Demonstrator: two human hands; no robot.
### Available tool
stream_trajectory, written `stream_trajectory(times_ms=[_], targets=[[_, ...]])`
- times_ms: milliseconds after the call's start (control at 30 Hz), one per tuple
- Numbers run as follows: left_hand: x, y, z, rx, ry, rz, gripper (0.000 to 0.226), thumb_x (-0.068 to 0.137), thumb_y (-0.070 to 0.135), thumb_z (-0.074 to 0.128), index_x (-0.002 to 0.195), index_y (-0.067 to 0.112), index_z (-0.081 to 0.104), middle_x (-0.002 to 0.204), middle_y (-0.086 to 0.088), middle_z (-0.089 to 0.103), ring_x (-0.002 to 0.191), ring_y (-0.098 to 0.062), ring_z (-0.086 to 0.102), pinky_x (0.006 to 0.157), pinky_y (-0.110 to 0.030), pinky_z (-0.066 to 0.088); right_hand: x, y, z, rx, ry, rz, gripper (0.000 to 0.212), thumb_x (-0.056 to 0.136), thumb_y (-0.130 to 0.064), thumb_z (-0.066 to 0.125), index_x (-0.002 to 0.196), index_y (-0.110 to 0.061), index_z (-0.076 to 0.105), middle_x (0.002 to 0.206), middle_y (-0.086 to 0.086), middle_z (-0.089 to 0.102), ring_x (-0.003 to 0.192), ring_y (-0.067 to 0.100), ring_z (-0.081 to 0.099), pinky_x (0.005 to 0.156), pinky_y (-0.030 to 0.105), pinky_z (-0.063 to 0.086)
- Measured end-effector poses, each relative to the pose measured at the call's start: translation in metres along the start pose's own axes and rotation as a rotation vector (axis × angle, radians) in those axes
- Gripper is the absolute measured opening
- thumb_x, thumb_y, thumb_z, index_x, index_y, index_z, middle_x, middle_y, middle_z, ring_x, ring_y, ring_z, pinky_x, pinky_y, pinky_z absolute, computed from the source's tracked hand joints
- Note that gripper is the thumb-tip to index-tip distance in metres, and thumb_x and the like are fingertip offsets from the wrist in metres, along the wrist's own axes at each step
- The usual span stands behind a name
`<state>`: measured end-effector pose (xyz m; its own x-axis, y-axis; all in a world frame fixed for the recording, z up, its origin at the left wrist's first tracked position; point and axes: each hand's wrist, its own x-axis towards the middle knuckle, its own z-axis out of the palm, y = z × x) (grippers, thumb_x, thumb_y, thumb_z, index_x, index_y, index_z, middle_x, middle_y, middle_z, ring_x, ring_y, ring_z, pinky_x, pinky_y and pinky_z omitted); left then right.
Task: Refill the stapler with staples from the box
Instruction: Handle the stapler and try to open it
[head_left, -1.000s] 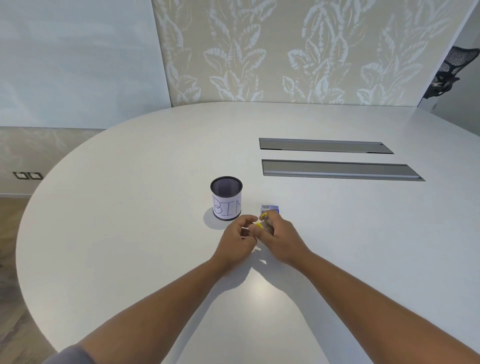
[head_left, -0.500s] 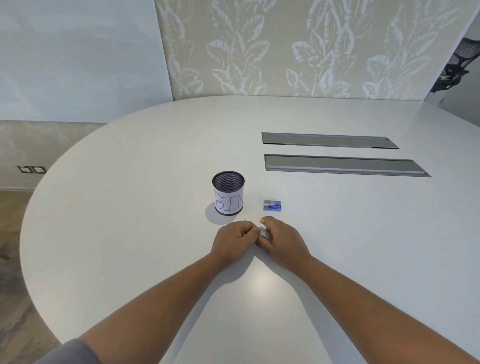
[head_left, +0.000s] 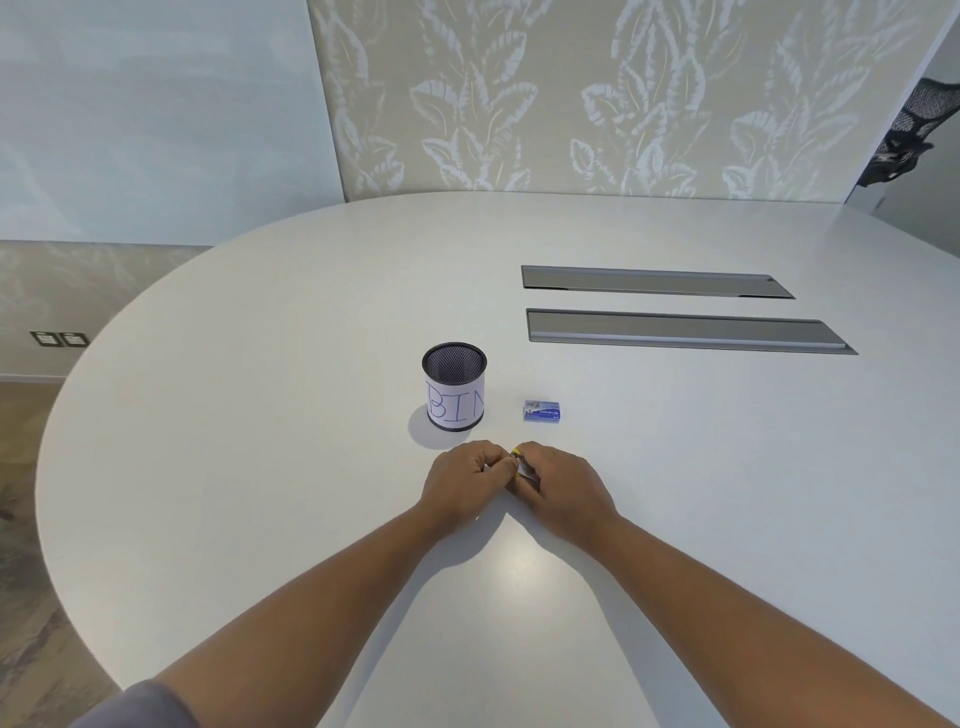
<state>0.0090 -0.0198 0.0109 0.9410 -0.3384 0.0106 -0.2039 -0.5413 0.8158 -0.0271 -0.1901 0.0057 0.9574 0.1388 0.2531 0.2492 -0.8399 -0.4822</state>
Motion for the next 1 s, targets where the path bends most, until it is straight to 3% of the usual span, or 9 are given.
stream_trajectory(times_ms=[233,400,467,567,733,1000], targets=[[-0.0001,-0.0008,0.0007,0.010,0.001,-0.004,0.030,0.082,0.046,0.047,0.073,0.027,0.068,0.080,0.012,0.067,0.080,-0.009,0.059,0.075,-0.031,0.046,0.0006,0.0001,0.0002,-0.013,-0.008,0.017,0.028,0.099,-0.044,0.054,0.083,-0.024,0.042,0.069,-0.007,0.047,0.068,0.023,0.045,0.062,0.040,0.041],[-0.0008,-0.0003,0.0006,0.016,-0.003,-0.008,0.031,0.082,0.046,0.047,0.076,0.024,0.069,0.081,0.011,0.067,0.082,-0.010,0.060,0.076,-0.032,0.047,-0.0001,0.0018,0.0017,-0.018,-0.012,0.007,0.030,0.096,-0.052,0.048,0.080,-0.029,0.038,0.063,-0.009,0.042,0.065,0.021,0.044,0.059,0.035,0.033],[-0.0014,0.0005,0.0004,0.003,0.002,-0.010,0.030,0.082,0.045,0.047,0.075,0.024,0.068,0.079,0.012,0.066,0.080,-0.010,0.059,0.075,-0.032,0.046,0.0005,0.0032,0.0024,0.004,0.009,0.040,0.033,0.090,-0.060,0.043,0.094,-0.028,0.053,0.077,-0.009,0.059,0.073,0.022,0.054,0.065,0.031,0.036],[-0.0020,0.0010,0.0006,-0.028,0.011,-0.026,0.030,0.083,0.044,0.049,0.075,0.023,0.068,0.077,0.010,0.067,0.080,-0.014,0.062,0.077,-0.036,0.049,0.0013,0.0060,0.0038,0.024,0.053,0.058,0.068,0.084,-0.068,0.042,0.129,-0.020,0.059,0.111,0.000,0.072,0.095,0.023,0.065,0.074,0.028,0.039],[-0.0032,0.0001,0.0005,-0.065,0.030,-0.034,0.025,0.085,0.041,0.051,0.076,0.025,0.069,0.074,0.013,0.065,0.075,-0.009,0.058,0.071,-0.029,0.046,0.0020,0.0078,0.0042,0.028,0.056,0.062,0.057,0.091,-0.063,0.057,0.129,-0.021,0.062,0.111,0.000,0.073,0.096,0.022,0.066,0.075,0.028,0.043],[-0.0057,0.0048,-0.0026,-0.164,0.050,-0.028,0.025,0.080,0.038,0.054,0.072,0.020,0.069,0.075,-0.002,0.070,0.068,-0.010,0.057,0.072,-0.037,0.050,0.0009,0.0070,0.0036,0.014,0.036,0.057,0.049,0.095,-0.062,0.055,0.117,-0.020,0.061,0.099,-0.001,0.072,0.080,0.017,0.058,0.068,0.029,0.037]])
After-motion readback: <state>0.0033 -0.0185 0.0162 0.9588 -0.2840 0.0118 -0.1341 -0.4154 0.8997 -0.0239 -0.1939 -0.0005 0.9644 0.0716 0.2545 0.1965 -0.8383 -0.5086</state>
